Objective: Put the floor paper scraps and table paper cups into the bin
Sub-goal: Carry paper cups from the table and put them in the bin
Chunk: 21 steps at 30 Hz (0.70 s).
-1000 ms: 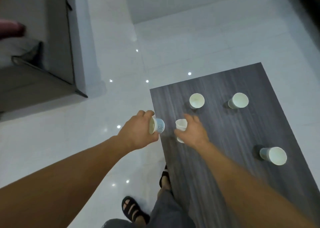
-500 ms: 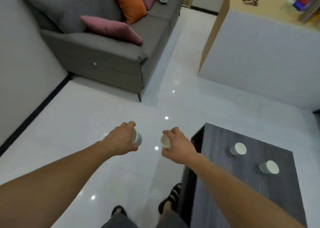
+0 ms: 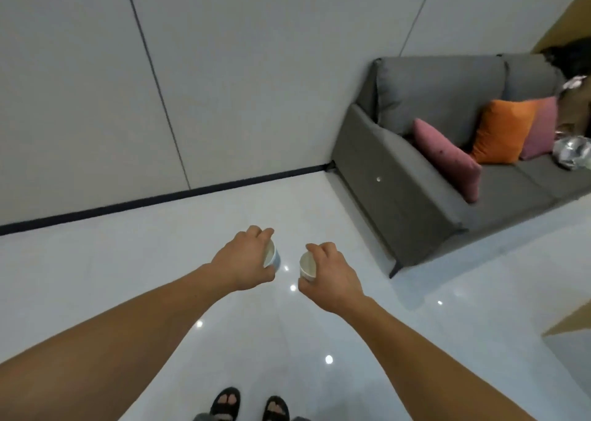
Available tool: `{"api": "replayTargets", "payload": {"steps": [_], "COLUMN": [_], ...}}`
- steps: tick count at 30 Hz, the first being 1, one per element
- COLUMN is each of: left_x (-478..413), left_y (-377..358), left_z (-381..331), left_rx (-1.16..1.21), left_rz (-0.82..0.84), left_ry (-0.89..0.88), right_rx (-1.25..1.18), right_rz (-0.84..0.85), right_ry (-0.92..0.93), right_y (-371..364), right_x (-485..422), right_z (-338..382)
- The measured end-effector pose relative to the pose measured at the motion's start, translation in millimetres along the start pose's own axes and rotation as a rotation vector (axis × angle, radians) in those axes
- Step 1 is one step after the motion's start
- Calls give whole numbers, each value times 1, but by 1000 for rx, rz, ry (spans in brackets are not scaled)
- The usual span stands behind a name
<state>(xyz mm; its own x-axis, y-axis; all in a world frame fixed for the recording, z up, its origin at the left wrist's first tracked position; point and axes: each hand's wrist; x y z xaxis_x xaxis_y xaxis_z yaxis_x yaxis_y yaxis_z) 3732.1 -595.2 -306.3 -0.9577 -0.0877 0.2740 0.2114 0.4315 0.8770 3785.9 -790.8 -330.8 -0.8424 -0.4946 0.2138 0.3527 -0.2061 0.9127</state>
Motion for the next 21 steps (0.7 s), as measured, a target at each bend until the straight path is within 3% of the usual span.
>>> {"api": "replayTargets", "payload": {"steps": [2,12,21], "left_x": [25,154,284], "left_y": [11,29,59], "left_z": [37,161,304], "left_rx": [12,128,177], "left_rz": [-60,-226,-345], "left_ry": [155,574,748], "right_rx": [24,104,171], "right_rz": [42,150,209], "right_ry": [146,613,766], "right_y": [-4,-51,-118], "right_x": [-25,-58,-39], "right_z": [35,211,407]}}
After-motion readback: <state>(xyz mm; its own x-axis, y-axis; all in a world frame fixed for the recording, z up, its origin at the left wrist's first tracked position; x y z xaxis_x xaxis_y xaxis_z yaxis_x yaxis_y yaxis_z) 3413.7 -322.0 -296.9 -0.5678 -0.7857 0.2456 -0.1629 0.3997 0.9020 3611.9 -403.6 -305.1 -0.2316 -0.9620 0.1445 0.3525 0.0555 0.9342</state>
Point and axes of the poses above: each hand's wrist, its own x-axis away from the middle knuckle, its own y-axis out of the back of the hand, z = x × y, and after that the axes turned 2 degrees about z, right-handed
